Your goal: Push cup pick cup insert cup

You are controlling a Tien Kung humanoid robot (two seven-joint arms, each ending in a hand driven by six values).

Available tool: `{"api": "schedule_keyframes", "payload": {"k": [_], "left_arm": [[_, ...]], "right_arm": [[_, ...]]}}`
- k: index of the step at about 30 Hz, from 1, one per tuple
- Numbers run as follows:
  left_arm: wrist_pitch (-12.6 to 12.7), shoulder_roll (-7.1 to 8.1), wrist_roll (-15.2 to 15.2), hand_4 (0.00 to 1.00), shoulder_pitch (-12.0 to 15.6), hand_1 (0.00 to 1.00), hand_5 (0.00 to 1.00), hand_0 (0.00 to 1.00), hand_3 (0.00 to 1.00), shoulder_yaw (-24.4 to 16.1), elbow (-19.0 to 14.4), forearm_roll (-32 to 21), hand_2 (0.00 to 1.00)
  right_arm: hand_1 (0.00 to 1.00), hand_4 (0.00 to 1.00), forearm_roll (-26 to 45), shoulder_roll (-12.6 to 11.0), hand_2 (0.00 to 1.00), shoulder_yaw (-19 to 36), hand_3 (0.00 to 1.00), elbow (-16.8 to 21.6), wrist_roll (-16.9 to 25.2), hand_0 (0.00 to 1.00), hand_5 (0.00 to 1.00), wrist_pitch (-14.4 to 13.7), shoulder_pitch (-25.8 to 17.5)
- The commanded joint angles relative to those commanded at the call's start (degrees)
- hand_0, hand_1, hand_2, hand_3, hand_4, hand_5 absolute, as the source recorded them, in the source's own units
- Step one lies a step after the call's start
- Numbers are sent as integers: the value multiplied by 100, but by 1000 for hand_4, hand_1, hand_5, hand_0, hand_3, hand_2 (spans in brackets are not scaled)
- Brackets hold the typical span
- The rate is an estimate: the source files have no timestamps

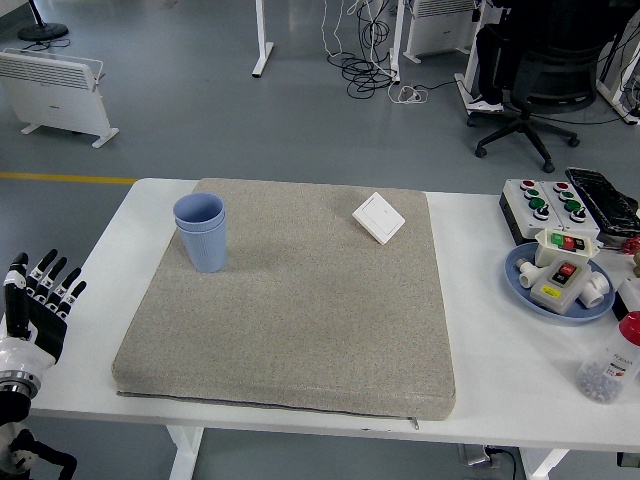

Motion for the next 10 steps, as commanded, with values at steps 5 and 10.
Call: {"api": "schedule_keyframes", "payload": {"k": [5, 10], "left_arm": [[2, 0, 1, 634, 12, 877, 998, 868, 886, -26, 7, 5, 945], [2, 0, 0, 634, 10, 877, 998, 868, 886, -45, 7, 9, 945]], "right_arm": [[677, 124, -4, 5, 671, -9, 566, 0, 3, 771, 476, 7, 5], [677, 124, 12, 12, 671, -12, 566, 0, 8, 771, 476, 6, 21]]}}
